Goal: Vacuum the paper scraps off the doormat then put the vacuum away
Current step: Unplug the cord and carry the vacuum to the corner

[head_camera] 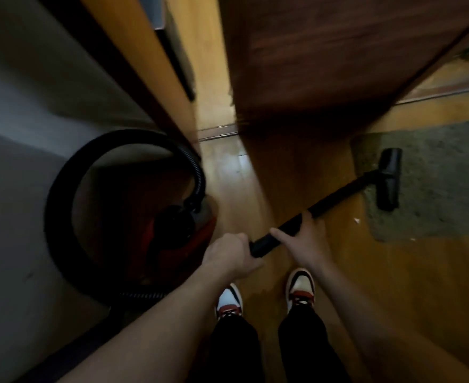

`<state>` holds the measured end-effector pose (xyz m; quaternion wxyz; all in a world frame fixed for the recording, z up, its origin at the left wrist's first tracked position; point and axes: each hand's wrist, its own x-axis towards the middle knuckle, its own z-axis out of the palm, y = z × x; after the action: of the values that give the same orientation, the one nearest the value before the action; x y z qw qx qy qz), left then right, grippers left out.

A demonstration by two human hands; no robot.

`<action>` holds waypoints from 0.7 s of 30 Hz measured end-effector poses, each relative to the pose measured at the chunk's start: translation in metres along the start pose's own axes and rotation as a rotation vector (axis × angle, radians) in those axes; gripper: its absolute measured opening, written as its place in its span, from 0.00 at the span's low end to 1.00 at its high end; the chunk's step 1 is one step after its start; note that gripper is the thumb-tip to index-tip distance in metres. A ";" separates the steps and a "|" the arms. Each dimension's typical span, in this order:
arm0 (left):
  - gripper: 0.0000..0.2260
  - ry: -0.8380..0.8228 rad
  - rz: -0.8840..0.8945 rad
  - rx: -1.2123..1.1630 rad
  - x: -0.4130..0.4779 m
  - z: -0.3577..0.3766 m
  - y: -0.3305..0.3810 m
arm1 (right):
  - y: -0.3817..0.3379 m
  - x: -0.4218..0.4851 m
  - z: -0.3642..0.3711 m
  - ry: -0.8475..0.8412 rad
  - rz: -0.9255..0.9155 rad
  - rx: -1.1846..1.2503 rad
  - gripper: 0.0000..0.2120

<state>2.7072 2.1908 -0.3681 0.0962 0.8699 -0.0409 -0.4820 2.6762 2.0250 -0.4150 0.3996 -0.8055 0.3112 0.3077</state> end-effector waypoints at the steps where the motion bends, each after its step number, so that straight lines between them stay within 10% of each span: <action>1: 0.17 0.002 -0.017 -0.012 0.000 -0.005 -0.003 | -0.004 -0.003 -0.007 -0.029 -0.151 -0.089 0.42; 9: 0.19 0.115 -0.098 -0.086 -0.004 -0.027 -0.024 | -0.058 0.008 0.002 -0.600 -0.697 -0.541 0.23; 21: 0.18 0.674 0.242 -0.717 -0.089 -0.005 -0.057 | -0.066 0.039 0.036 -0.633 -0.787 -0.408 0.14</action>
<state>2.6631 2.2615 -0.3034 0.4516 0.8785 0.0600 -0.1435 2.7404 2.0775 -0.4316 0.3945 -0.7902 -0.2156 0.4165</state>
